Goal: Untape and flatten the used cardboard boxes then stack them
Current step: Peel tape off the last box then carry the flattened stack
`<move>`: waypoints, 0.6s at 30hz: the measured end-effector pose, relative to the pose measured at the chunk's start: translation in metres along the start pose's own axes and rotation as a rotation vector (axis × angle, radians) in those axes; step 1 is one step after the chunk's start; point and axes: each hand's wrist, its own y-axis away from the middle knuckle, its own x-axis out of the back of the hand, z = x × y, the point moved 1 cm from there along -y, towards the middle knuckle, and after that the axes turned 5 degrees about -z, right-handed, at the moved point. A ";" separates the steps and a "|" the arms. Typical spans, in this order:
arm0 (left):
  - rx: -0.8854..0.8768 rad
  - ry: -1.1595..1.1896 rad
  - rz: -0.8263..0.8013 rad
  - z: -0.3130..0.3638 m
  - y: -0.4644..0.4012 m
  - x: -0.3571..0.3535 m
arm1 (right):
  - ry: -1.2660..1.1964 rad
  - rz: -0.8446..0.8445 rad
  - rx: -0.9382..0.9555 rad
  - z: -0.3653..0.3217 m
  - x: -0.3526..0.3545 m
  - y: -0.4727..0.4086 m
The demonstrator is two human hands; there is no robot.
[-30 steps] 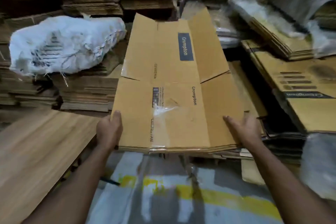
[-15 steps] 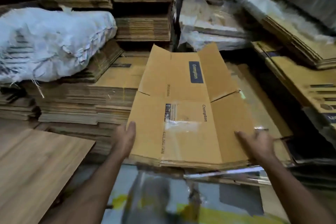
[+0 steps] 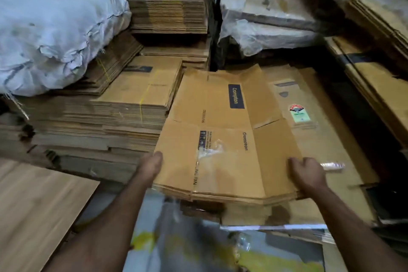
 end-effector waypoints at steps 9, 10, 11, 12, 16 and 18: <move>-0.006 0.003 0.069 0.003 -0.034 -0.010 | 0.085 -0.004 0.043 -0.019 -0.016 -0.048; 0.003 -0.019 0.063 0.005 -0.037 -0.011 | 0.088 -0.006 0.050 -0.023 -0.019 -0.053; 0.013 -0.039 0.047 0.010 -0.040 -0.011 | 0.091 -0.011 0.049 -0.026 -0.021 -0.057; 0.024 -0.066 0.032 0.014 -0.045 -0.012 | 0.098 -0.015 0.051 -0.029 -0.023 -0.060; 0.066 -0.080 0.025 0.009 -0.072 -0.018 | 0.082 -0.098 -0.001 -0.027 -0.036 -0.071; 0.082 -0.088 0.014 -0.002 -0.076 -0.022 | 0.062 -0.156 -0.026 -0.018 -0.043 -0.072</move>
